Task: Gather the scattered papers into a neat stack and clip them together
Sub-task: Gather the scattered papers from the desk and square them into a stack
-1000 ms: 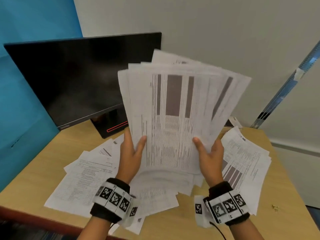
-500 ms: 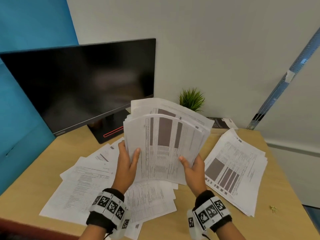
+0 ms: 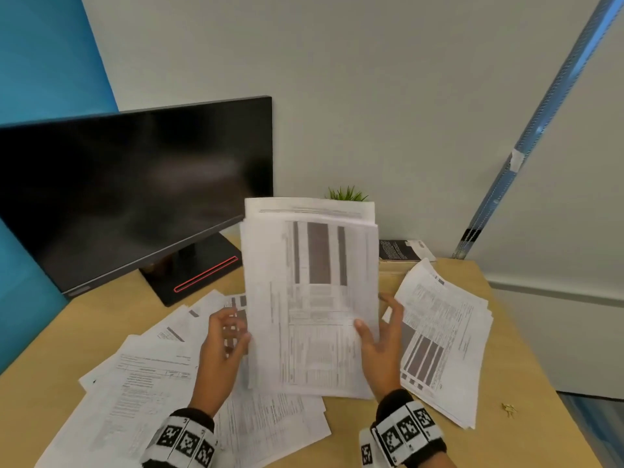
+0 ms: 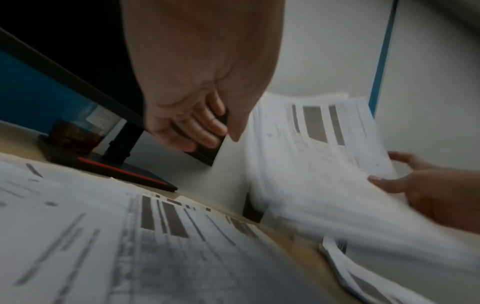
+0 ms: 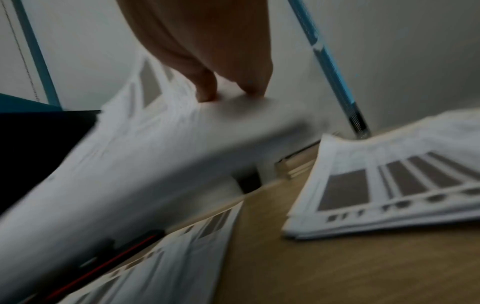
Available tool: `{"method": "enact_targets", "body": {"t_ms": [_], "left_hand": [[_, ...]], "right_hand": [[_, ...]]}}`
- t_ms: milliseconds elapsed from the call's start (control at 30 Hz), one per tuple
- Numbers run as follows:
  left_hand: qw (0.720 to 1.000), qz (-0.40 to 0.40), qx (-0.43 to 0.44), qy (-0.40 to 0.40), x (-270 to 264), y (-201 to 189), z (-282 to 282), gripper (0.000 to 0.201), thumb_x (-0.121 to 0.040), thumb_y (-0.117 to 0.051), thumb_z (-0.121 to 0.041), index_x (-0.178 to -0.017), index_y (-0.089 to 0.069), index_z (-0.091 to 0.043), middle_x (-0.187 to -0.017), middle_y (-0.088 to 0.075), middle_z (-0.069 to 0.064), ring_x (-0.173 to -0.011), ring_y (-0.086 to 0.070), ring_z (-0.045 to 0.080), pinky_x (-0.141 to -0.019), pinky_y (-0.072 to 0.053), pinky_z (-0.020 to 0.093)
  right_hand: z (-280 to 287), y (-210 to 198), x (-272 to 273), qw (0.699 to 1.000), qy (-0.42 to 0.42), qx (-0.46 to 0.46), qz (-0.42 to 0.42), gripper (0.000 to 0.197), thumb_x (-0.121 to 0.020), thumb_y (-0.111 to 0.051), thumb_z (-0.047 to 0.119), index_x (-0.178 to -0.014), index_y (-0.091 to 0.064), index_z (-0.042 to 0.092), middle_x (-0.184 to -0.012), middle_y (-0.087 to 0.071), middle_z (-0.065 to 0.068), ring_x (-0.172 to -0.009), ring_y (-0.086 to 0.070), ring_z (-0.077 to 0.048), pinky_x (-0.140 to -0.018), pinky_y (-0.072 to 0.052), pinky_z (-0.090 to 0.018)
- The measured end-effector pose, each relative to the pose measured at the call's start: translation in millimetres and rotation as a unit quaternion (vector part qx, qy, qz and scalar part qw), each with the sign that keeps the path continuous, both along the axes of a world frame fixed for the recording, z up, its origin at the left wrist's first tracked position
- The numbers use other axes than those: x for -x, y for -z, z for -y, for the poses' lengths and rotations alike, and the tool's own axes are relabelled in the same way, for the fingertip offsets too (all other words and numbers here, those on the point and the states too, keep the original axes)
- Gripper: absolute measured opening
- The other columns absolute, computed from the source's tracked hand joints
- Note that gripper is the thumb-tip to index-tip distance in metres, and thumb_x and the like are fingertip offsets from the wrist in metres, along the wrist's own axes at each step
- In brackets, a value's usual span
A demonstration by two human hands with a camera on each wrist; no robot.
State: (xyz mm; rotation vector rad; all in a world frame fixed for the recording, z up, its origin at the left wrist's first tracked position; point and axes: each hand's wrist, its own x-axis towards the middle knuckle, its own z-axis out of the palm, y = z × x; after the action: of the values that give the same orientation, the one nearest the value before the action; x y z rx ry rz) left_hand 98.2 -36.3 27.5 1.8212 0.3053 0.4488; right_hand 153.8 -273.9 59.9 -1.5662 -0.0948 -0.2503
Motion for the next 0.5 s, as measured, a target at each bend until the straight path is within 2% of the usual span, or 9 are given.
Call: {"method": "enact_targets", "body": {"t_ms": [100,167,200,233,267,333,400,467,500], "left_hand": [[0.988,-0.101,-0.084,-0.082,12.6,23.3,-16.7,0.039,-0.081,-0.069,-0.015,-0.113,-0.048,-0.023,-0.114,-0.054,0.0,-0.107,-0.053,0.026,-0.087,-0.044,0.04],[0.961,-0.218,-0.122,-0.119,23.2,40.1,-25.1,0.045,-0.078,-0.072,-0.018,-0.118,-0.051,-0.017,-0.125,-0.049,0.012,-0.115,-0.045,0.036,-0.096,-0.036,0.05],[0.95,-0.258,-0.119,-0.126,28.5,45.2,-27.3,0.048,-0.077,-0.073,-0.019,-0.119,-0.051,-0.014,-0.129,-0.047,0.015,-0.117,-0.042,0.038,-0.098,-0.034,0.052],[0.944,-0.28,-0.121,-0.126,33.0,47.7,-28.8,0.051,-0.076,-0.074,-0.019,-0.121,-0.051,-0.012,-0.13,-0.045,0.017,-0.118,-0.04,0.04,-0.099,-0.033,0.053],[0.941,-0.291,-0.124,-0.122,37.2,50.3,-30.1,0.052,-0.075,-0.075,-0.02,-0.121,-0.051,-0.012,-0.13,-0.045,0.018,-0.118,-0.04,0.04,-0.099,-0.033,0.053],[0.937,-0.305,-0.124,-0.114,44.4,55.8,-33.5,0.053,-0.074,-0.075,-0.019,-0.121,-0.051,-0.012,-0.129,-0.045,0.018,-0.118,-0.04,0.039,-0.099,-0.034,0.053],[0.933,-0.32,-0.123,-0.108,50.4,56.8,-36.6,0.054,-0.073,-0.076,-0.021,-0.12,-0.05,-0.014,-0.13,-0.044,0.017,-0.118,-0.039,0.038,-0.099,-0.033,0.053],[0.919,-0.346,-0.129,-0.139,56.3,54.0,-39.8,0.062,-0.071,-0.077,-0.026,-0.124,-0.047,-0.014,-0.133,-0.04,0.016,-0.121,-0.035,0.039,-0.1,-0.032,0.054],[0.903,-0.368,-0.137,-0.175,58.3,48.3,-40.4,0.07,-0.069,-0.078,-0.031,-0.127,-0.044,-0.014,-0.135,-0.036,0.017,-0.124,-0.032,0.04,-0.101,-0.031,0.054]], "right_hand": [[41.3,0.4,-8.8,0.994,0.11,0.011,0.018,0.058,-0.089,-0.048,-0.008,-0.133,-0.032,0.026,-0.132,-0.047,0.007,-0.114,-0.054,-0.003,-0.097,-0.048,-0.021],[70.5,6.2,-13.2,0.98,0.185,0.07,0.018,0.063,-0.088,-0.039,-0.014,-0.132,-0.033,0.031,-0.116,-0.053,0.008,-0.097,-0.058,0.006,-0.089,-0.046,-0.017],[85.0,12.8,-15.5,0.971,0.215,0.108,0.002,0.071,-0.086,-0.035,-0.017,-0.13,-0.034,0.039,-0.103,-0.055,0.005,-0.082,-0.06,0.001,-0.079,-0.046,-0.019],[98.6,20.0,-18.0,0.96,0.237,0.144,-0.022,0.079,-0.083,-0.032,-0.018,-0.124,-0.035,0.049,-0.091,-0.054,-0.003,-0.072,-0.059,-0.013,-0.071,-0.047,-0.026],[111.5,29.5,-21.7,0.948,0.253,0.186,-0.055,0.083,-0.08,-0.031,-0.017,-0.119,-0.036,0.056,-0.088,-0.054,-0.009,-0.073,-0.056,-0.026,-0.07,-0.048,-0.033],[132.0,49.0,-31.7,0.912,0.245,0.284,-0.168,0.071,-0.081,-0.034,-0.01,-0.128,-0.043,0.043,-0.108,-0.056,-0.019,-0.097,-0.056,-0.037,-0.088,-0.048,-0.046],[141.7,59.9,-35.7,0.835,0.165,0.403,-0.335,0.053,-0.089,-0.038,0.003,-0.136,-0.043,0.029,-0.132,-0.042,-0.023,-0.122,-0.041,-0.043,-0.105,-0.036,-0.053],[138.2,57.0,-33.6,0.72,0.099,0.517,-0.451,0.048,-0.094,-0.04,0.022,-0.139,-0.035,0.038,-0.148,-0.019,-0.017,-0.135,-0.018,-0.04,-0.112,-0.021,-0.054],[132.3,52.6,-33.6,0.678,0.089,0.565,-0.462,0.047,-0.093,-0.041,0.03,-0.139,-0.033,0.04,-0.15,-0.011,-0.014,-0.137,-0.011,-0.039,-0.112,-0.018,-0.055]]}}
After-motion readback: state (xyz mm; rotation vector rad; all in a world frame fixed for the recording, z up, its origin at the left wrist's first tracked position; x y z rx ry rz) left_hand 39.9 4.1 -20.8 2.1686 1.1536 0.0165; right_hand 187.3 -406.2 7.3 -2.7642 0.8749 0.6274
